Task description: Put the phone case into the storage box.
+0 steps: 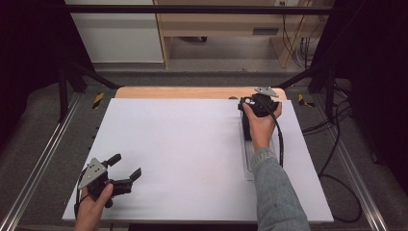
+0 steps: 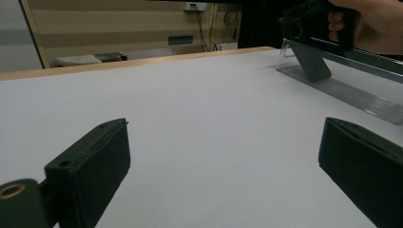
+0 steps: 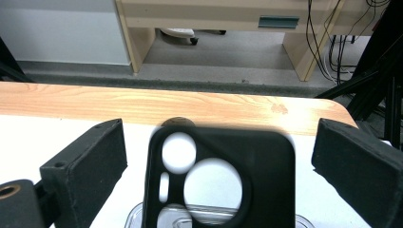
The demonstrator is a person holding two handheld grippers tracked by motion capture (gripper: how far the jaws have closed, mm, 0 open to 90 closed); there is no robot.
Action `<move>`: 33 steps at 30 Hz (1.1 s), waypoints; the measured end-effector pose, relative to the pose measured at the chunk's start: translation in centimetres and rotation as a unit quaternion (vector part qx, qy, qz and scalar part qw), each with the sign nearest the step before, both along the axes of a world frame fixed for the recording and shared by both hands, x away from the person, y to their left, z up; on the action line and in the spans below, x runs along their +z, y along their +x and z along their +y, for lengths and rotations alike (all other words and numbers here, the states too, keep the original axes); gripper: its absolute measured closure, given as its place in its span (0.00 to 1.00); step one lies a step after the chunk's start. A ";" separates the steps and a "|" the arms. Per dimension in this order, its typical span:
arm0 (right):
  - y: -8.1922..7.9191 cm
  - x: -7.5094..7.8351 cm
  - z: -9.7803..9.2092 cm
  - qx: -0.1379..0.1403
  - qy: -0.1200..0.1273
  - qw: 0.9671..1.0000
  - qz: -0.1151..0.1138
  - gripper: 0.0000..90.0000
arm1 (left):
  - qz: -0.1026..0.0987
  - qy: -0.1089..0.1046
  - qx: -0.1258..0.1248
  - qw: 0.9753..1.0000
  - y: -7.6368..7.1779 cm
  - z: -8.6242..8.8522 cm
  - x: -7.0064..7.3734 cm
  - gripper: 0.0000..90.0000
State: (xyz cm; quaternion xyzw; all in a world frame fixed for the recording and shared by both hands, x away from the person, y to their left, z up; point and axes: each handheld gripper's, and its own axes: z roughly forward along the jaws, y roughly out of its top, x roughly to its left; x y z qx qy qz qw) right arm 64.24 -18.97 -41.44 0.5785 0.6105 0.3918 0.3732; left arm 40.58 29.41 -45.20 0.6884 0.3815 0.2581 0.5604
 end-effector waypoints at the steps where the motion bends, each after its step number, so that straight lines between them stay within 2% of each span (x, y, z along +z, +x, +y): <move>1: 0.0 0.0 0.0 0.001 0.000 1.000 0.000 0.05 | 0.000 0.000 0.000 1.000 0.0 0.0 0.0 0.04; 15: -0.3 0.4 -0.2 0.002 0.002 1.000 -0.004 0.05 | -0.001 0.000 -0.001 1.000 0.0 0.0 0.0 0.04; 20: -0.5 0.4 -0.2 0.004 0.005 1.000 -0.004 0.06 | -0.001 0.002 0.006 1.000 0.0 0.1 0.0 0.04; 29: -0.8 0.8 -0.4 0.009 0.015 1.000 -0.005 0.06 | -0.003 -0.006 0.016 1.000 0.0 0.3 0.1 0.02; 33: -0.9 0.9 -0.5 0.019 0.032 0.999 -0.003 0.06 | -0.002 -0.007 0.017 1.000 0.0 0.3 0.1 0.02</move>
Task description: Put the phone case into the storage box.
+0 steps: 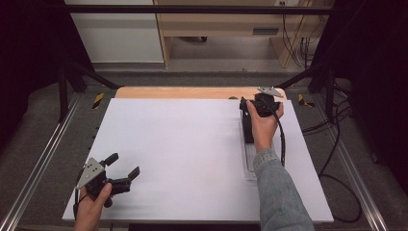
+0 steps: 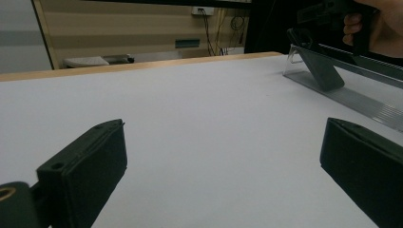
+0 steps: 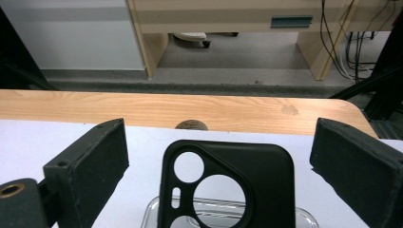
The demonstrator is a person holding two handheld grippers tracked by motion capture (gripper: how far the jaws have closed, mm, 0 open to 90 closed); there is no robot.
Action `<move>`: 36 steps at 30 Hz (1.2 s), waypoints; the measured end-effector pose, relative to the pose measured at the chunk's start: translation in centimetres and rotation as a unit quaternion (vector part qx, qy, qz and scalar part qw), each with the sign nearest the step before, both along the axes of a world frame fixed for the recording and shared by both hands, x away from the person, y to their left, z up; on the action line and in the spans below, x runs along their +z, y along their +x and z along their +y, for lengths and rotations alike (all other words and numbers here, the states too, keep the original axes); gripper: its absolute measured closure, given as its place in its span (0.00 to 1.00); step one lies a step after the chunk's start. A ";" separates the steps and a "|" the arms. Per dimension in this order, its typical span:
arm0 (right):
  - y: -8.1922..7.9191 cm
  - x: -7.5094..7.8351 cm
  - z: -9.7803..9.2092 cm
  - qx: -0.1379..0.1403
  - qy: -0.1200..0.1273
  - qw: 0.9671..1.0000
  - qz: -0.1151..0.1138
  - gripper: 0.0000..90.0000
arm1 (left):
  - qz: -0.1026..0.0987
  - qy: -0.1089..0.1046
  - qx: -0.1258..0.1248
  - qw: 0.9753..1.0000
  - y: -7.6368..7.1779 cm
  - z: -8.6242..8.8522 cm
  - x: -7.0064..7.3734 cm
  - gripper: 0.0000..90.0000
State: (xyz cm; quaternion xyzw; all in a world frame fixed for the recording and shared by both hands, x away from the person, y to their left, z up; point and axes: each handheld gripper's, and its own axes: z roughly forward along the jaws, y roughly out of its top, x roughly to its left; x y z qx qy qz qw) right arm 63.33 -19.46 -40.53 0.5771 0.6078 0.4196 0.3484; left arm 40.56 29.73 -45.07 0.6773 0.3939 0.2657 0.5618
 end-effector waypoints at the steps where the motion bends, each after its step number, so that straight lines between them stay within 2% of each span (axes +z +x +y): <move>1: 0.0 0.0 0.0 0.001 0.001 1.000 0.000 0.06 | 0.000 0.000 0.000 1.000 0.0 0.0 0.0 0.02; 18: -0.9 0.7 0.1 0.031 0.003 1.000 0.002 0.07 | 0.002 0.000 -0.004 1.000 0.0 -0.1 0.0 0.02; 20: -1.0 0.9 0.0 0.032 0.010 0.999 0.003 0.07 | 0.004 0.000 -0.005 1.000 0.1 -0.1 0.0 0.02; 22: -1.1 1.1 0.1 0.034 0.016 0.999 0.000 0.07 | 0.002 0.002 -0.001 1.000 0.1 0.0 0.0 0.02; 28: -1.7 1.8 0.1 0.047 0.014 0.999 -0.004 0.08 | 0.003 -0.002 0.013 1.000 0.1 0.6 -0.1 0.02; 32: -2.1 2.6 -0.1 0.051 0.023 0.998 -0.013 0.08 | 0.003 -0.002 0.008 1.000 0.1 0.4 -0.2 0.02; 36: -2.5 3.1 -0.3 0.053 0.020 0.998 -0.014 0.08 | 0.005 -0.002 0.006 1.000 0.1 0.3 -0.2 0.02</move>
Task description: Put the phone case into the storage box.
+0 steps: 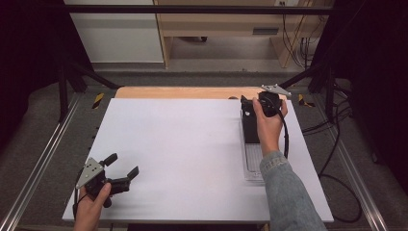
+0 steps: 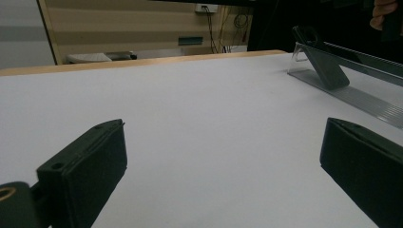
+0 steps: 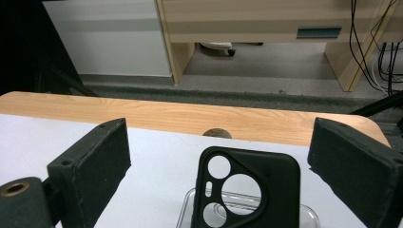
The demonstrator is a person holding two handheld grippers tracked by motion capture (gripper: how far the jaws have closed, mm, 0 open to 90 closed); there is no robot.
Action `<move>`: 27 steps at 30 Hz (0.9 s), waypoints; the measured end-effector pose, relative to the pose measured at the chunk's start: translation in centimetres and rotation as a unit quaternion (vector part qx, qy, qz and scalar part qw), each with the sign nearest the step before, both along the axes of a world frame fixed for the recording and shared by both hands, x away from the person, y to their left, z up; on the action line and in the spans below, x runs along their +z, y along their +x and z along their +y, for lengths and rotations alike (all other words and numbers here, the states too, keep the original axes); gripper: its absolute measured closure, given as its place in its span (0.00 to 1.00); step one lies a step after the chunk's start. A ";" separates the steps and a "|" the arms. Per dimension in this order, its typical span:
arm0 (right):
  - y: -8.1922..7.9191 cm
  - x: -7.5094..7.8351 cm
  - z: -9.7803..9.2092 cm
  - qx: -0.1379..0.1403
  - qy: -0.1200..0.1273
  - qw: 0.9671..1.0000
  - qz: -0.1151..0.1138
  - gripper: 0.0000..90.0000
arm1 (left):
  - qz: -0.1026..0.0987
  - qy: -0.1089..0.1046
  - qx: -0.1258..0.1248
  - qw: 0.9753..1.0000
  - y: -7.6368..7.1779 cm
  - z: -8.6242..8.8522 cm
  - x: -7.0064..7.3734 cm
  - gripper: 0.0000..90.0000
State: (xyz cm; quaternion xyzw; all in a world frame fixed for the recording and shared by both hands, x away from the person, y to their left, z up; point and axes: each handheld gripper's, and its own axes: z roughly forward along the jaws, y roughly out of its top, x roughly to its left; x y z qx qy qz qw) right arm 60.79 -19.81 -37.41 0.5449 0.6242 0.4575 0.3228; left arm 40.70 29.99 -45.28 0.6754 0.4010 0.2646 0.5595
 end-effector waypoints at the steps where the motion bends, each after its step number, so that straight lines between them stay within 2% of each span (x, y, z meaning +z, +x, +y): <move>1: -0.1 0.1 -0.1 0.000 0.000 1.000 0.000 0.08 | 0.000 0.000 0.000 1.000 0.0 0.0 0.0 0.02; 7: -0.4 0.4 -0.5 0.000 0.005 1.000 -0.003 0.07 | 0.000 0.002 0.000 1.000 -0.1 0.0 0.0 0.02; 17: -0.4 1.3 0.2 0.012 0.003 1.000 -0.009 0.07 | 0.000 0.007 -0.003 1.000 0.1 -0.3 0.0 0.02; 19: -0.4 1.4 0.3 0.013 0.004 1.000 -0.012 0.07 | -0.006 0.008 -0.001 1.000 0.0 -0.3 0.1 0.02; 22: -0.4 1.6 0.3 0.015 0.003 1.000 -0.014 0.07 | -0.009 0.005 0.002 1.000 0.0 0.0 0.1 0.02; 25: -0.2 1.7 0.5 0.021 0.008 1.000 -0.016 0.07 | -0.011 0.006 -0.013 1.000 0.5 0.6 -0.3 0.02; 27: -0.1 1.8 0.7 0.025 0.010 0.999 -0.018 0.07 | -0.009 -0.012 -0.005 1.000 0.9 1.0 -0.4 0.03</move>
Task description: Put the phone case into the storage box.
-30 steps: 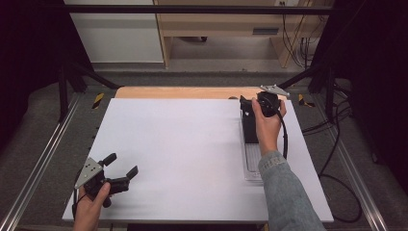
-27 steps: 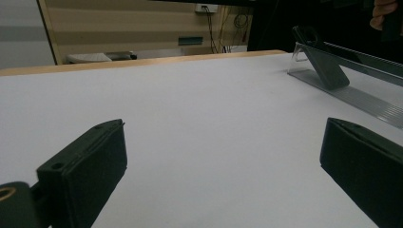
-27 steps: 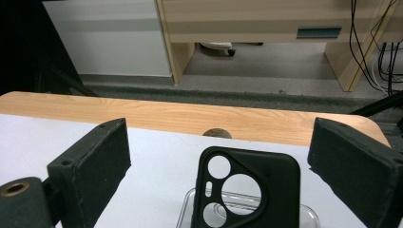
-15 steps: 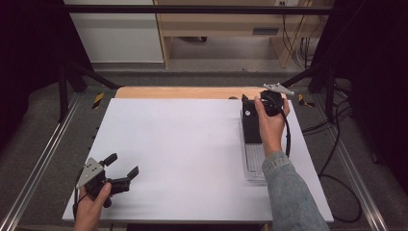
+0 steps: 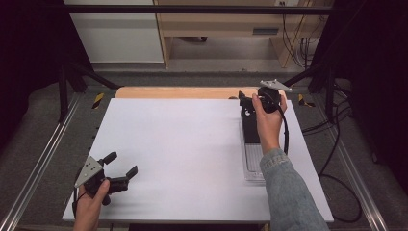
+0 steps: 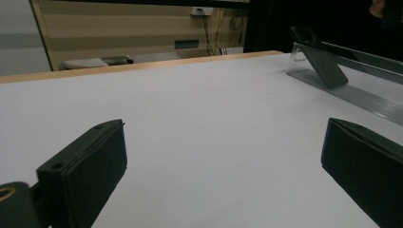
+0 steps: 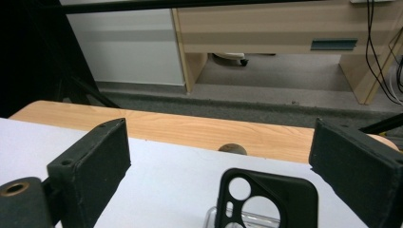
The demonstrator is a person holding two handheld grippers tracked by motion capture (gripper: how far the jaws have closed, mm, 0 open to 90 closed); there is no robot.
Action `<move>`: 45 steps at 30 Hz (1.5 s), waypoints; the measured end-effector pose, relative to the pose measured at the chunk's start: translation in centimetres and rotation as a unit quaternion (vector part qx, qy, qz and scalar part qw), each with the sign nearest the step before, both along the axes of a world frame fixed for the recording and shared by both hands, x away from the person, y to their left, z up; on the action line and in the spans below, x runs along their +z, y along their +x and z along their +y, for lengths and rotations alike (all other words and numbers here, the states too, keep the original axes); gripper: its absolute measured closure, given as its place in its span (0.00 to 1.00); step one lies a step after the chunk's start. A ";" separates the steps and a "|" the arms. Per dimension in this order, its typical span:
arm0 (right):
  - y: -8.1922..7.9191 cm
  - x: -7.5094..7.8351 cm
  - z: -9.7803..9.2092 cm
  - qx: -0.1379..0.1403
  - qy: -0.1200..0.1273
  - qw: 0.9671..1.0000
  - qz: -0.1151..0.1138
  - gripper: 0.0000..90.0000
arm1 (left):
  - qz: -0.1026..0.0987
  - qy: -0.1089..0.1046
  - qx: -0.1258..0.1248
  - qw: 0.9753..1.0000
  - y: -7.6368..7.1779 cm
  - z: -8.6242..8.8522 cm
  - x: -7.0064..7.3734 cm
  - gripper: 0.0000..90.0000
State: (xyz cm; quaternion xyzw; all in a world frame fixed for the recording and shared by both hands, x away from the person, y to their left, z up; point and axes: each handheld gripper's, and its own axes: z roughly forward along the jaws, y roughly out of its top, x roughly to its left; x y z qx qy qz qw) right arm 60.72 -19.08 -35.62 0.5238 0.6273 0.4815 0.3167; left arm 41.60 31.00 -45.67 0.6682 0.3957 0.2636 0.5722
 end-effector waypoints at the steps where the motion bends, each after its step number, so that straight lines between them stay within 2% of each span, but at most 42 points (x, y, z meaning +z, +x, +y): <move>1: 0.0 0.1 0.1 0.001 0.003 1.000 -0.003 0.07 | -0.002 -0.007 0.001 1.000 0.1 0.2 0.0 0.03; 7: 0.0 0.4 0.3 0.013 -0.003 1.000 -0.017 0.07 | -0.022 -0.001 0.012 1.000 0.9 0.5 0.1 0.02; 10: -0.4 0.4 0.2 0.017 -0.002 1.000 -0.019 0.07 | -0.019 0.003 0.008 1.000 1.3 0.5 0.0 0.02; 14: -1.0 0.8 0.1 0.020 0.000 0.999 -0.033 0.07 | -0.023 -0.003 0.006 1.000 1.0 0.8 0.2 0.02; 18: -1.0 1.1 -0.2 0.018 0.012 0.999 -0.043 0.08 | -0.014 0.001 0.000 1.000 1.0 0.8 0.0 0.02; 22: -1.0 1.3 -0.4 0.019 0.022 0.998 -0.052 0.08 | -0.020 0.009 -0.006 1.000 0.8 0.4 0.1 0.02; 26: -1.2 1.3 -0.4 0.026 0.016 0.998 -0.052 0.08 | -0.023 0.032 -0.015 0.999 0.6 0.1 0.1 0.02; 28: -1.4 1.5 -0.3 0.030 0.011 0.998 -0.054 0.08 | -0.023 0.036 -0.019 0.999 0.6 0.0 0.1 0.02; 35: -2.0 2.1 -0.4 0.034 0.006 0.998 -0.059 0.07 | -0.024 0.034 -0.019 0.999 0.6 0.0 0.1 0.02; 45: -2.7 3.0 -0.5 0.052 0.001 0.997 -0.052 0.07 | -0.024 0.035 -0.020 0.999 0.6 0.0 0.1 0.02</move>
